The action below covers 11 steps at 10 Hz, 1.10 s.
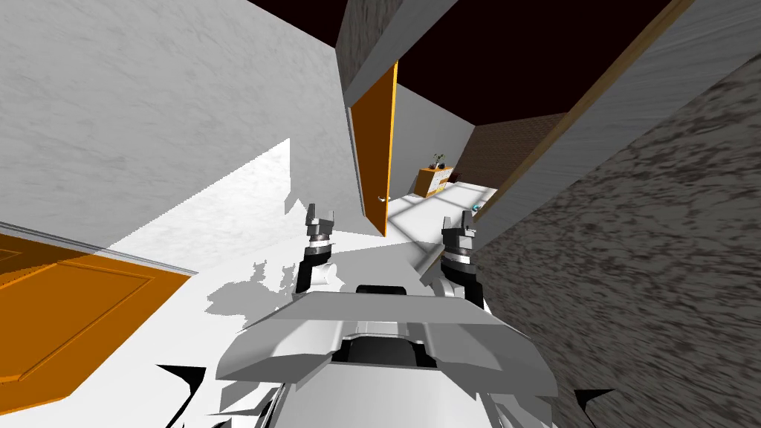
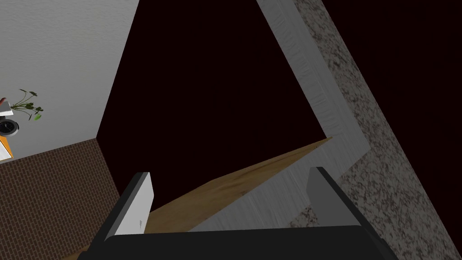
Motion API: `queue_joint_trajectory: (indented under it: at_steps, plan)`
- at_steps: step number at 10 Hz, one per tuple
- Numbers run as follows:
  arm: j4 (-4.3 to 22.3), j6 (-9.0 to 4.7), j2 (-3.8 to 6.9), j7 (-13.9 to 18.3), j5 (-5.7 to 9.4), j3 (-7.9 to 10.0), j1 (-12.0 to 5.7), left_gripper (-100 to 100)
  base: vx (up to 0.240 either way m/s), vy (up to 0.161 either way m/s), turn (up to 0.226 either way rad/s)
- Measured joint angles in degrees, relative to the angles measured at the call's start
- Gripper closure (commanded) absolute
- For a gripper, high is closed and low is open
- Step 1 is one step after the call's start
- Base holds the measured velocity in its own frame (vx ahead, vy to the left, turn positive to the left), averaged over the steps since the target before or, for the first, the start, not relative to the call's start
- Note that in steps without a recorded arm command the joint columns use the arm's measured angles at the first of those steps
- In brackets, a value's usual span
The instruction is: Push the door open
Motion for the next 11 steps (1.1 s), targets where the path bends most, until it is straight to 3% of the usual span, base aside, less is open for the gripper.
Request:
queue_joint_trajectory:
  at_steps: [6,11]
  plan:
    - [7.0,-1.69,1.1,0.1,0.75,-1.6,-2.71,-100,0.088,0.045,-0.088]
    - [14.1,-2.95,1.63,0.0,1.32,-3.1,-6.05,-100,0.083,0.06,-0.1]
